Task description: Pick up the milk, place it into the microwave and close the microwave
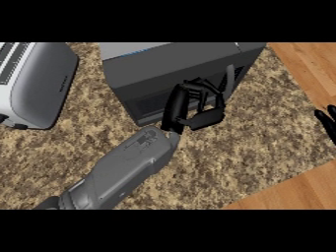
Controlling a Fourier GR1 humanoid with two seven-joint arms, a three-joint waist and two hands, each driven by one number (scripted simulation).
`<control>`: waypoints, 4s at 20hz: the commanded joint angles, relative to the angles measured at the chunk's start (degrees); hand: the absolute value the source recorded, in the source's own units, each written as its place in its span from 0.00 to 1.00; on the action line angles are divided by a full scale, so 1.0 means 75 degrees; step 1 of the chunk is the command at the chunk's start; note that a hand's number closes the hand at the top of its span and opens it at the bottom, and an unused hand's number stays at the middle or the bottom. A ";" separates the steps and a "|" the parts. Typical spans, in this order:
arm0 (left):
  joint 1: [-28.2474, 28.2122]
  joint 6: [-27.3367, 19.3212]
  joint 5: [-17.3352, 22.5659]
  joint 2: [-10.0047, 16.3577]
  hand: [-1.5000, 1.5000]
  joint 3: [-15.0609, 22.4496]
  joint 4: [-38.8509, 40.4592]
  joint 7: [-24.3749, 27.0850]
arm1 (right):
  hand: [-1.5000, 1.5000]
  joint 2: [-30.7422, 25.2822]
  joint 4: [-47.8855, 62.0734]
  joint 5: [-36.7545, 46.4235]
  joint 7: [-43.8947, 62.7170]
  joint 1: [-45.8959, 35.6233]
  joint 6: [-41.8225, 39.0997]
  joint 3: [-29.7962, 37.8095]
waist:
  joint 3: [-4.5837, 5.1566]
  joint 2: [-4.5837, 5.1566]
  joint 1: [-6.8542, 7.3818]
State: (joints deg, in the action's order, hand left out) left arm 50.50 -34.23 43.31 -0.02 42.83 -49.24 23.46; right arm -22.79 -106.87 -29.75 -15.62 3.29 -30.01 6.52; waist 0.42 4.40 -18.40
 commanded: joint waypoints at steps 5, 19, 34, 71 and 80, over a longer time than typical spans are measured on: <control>0.0446 0.0163 0.0510 0.0002 1.00 -0.0314 0.0565 0.0529 | 0.00 -0.0257 -0.0225 -0.0405 0.0298 -0.0169 -0.0043 0.0118 | -0.0011 0.0064 -0.0140; 0.0539 0.0209 0.1076 0.0002 1.00 -0.0243 0.0836 0.1227 | 0.00 -0.0575 -0.0344 -0.1011 0.0678 -0.0394 0.0022 0.0358 | -0.0023 0.0120 -0.0275; 0.0615 0.0215 0.1481 0.0002 1.00 -0.0064 0.1027 0.1822 | 0.00 -0.0866 -0.0439 -0.1580 0.1047 -0.0600 0.0088 0.0513 | -0.0028 0.0146 -0.0329; 0.0845 -0.0001 0.1979 0.0003 1.00 0.0839 0.1899 0.2164 | 0.00 -0.1723 -0.0517 -0.3266 0.1542 -0.0954 -0.0946 0.0412 | -0.0100 0.0167 -0.0303; 0.0606 -0.0544 0.2320 0.0002 1.00 0.1008 0.2241 0.1963 | 0.00 -0.1984 -0.0608 -0.3632 0.1645 -0.0863 -0.0966 0.0640 | -0.0059 0.0032 0.0040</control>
State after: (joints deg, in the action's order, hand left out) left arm 56.01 -35.78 58.64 -0.10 53.15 -40.33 40.14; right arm -36.87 -111.13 -55.86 -3.45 -3.50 -37.39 10.21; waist -0.21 4.38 -19.27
